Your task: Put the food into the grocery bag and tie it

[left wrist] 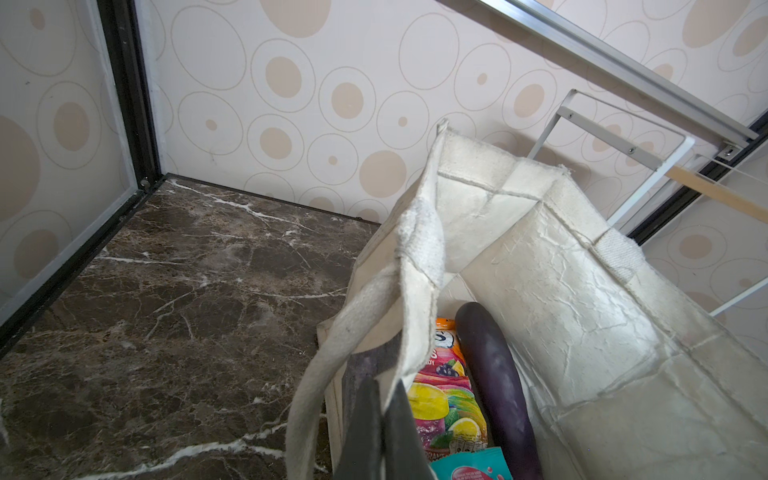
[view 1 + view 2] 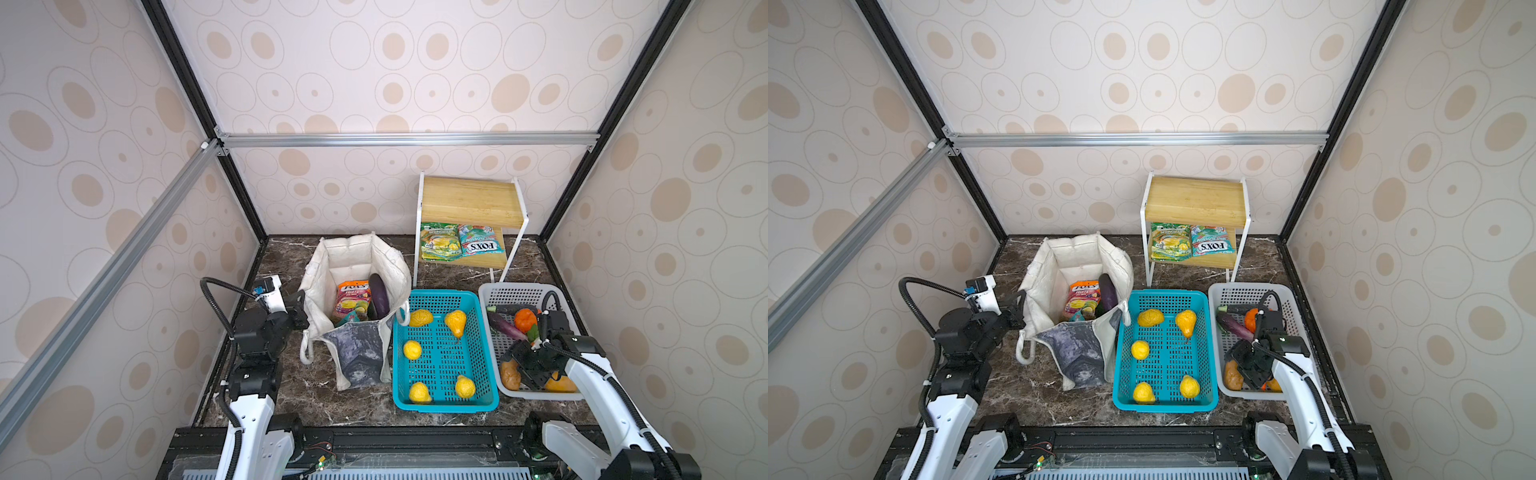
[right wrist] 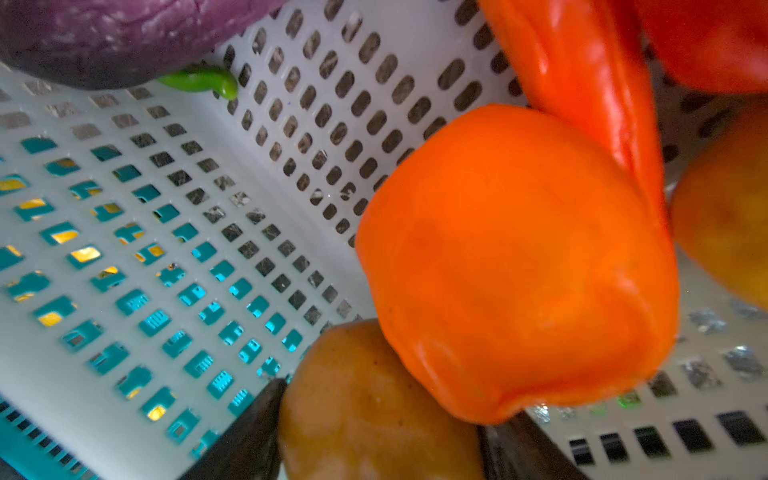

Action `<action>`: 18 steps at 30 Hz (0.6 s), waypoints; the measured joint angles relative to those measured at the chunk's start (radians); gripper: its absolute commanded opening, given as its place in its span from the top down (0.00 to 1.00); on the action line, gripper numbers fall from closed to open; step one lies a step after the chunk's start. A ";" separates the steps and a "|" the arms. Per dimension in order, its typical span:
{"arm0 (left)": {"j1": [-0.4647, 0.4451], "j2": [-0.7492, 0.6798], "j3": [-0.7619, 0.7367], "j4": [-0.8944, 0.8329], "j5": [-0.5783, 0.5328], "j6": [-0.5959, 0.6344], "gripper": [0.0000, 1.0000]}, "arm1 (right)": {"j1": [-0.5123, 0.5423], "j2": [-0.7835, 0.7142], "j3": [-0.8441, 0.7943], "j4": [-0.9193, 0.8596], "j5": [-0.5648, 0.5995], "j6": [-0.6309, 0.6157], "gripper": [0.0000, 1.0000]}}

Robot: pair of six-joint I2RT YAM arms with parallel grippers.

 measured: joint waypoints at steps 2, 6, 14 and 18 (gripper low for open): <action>0.000 0.000 0.000 0.000 0.000 0.000 1.00 | -0.002 -0.019 0.011 -0.011 0.011 -0.003 0.37; 0.000 -0.005 0.000 0.000 0.000 0.000 1.00 | -0.003 -0.054 0.036 -0.029 0.021 -0.009 0.38; 0.000 -0.006 0.000 0.000 0.000 0.000 1.00 | -0.003 -0.055 0.096 -0.053 0.138 -0.055 0.40; 0.000 -0.006 0.000 0.000 0.000 0.000 1.00 | -0.003 -0.013 0.146 -0.035 0.206 -0.076 0.40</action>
